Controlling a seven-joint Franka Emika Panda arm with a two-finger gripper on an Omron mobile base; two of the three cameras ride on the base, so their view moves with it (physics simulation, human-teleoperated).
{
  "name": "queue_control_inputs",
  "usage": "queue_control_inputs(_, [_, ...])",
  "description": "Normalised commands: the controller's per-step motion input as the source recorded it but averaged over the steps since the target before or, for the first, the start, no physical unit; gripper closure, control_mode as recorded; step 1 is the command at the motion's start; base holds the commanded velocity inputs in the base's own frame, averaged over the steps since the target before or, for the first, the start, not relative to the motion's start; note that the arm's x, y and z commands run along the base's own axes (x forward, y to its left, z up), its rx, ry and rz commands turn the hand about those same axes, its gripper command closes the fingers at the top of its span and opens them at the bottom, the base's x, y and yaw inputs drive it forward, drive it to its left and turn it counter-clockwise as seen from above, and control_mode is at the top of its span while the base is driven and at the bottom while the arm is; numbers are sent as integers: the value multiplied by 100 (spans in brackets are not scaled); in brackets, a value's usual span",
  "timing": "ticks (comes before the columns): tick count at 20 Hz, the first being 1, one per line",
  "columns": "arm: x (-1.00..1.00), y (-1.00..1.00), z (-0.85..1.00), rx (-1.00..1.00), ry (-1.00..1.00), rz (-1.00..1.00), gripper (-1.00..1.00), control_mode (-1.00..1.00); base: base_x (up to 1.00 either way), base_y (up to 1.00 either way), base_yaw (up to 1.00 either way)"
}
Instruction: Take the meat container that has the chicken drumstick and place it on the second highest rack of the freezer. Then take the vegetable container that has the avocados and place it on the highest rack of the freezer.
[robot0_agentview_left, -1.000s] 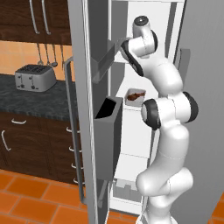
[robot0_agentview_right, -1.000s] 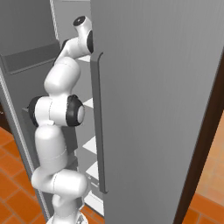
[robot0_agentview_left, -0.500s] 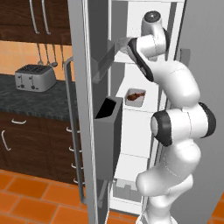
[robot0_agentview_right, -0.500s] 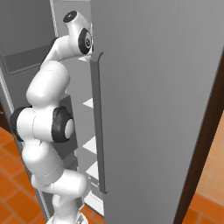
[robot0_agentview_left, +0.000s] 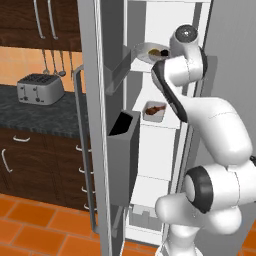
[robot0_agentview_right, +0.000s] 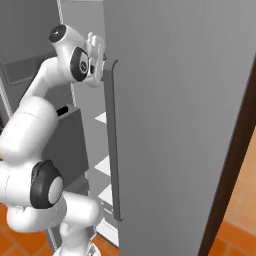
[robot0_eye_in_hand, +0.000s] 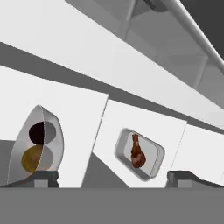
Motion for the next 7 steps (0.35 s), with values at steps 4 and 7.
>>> queue_control_inputs(4, [-100, 4, 0, 1, 0, 4, -100, -100, 0, 0, 0])
queue_control_inputs(7, [-100, 4, -21, 9, 10, 11, -100, -100, 0, 0, 0])
